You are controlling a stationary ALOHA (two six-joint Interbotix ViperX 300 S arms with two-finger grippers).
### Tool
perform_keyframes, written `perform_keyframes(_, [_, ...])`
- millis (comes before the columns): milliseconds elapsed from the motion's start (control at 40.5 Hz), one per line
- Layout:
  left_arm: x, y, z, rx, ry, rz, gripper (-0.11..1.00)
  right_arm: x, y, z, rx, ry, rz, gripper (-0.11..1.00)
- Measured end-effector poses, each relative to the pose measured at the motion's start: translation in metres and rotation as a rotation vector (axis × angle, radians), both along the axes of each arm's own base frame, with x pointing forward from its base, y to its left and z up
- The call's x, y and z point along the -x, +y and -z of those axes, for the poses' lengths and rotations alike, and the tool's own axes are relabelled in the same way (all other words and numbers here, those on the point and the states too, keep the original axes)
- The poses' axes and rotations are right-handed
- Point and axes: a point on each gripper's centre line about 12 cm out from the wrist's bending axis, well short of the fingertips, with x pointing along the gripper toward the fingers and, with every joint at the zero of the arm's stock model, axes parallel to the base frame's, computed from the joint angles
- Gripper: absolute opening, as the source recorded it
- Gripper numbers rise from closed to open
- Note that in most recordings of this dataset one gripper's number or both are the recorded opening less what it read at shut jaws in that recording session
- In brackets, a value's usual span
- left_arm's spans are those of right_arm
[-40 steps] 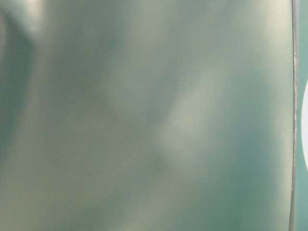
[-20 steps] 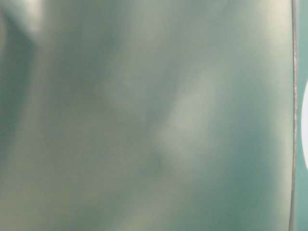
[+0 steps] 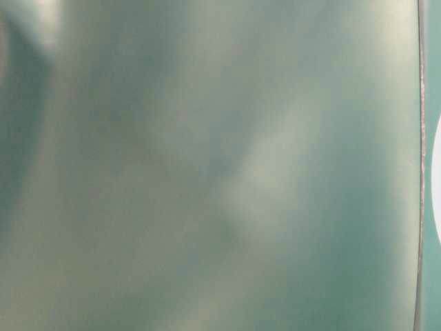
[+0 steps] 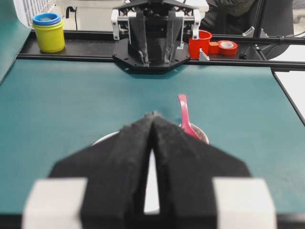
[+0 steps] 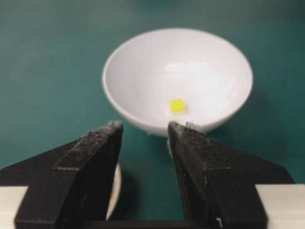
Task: Scoop the yellow hexagonal prism block from the bowl with a spoon using the right arm.
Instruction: 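Close the right gripper on the pink spoon's handle end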
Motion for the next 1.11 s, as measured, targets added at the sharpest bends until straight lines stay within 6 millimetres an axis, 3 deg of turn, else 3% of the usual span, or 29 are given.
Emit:
perform_keyframes(741, [-0.001, 0.000, 0.002, 0.003, 0.009, -0.002, -0.01, 0.009, 0.040, 0.059, -0.077, 0.028, -0.080, 0.50])
perform_keyframes(1111, [-0.001, 0.000, 0.002, 0.017, 0.009, -0.001, -0.01, 0.007, 0.044, 0.091, -0.065, 0.085, -0.053, 0.50])
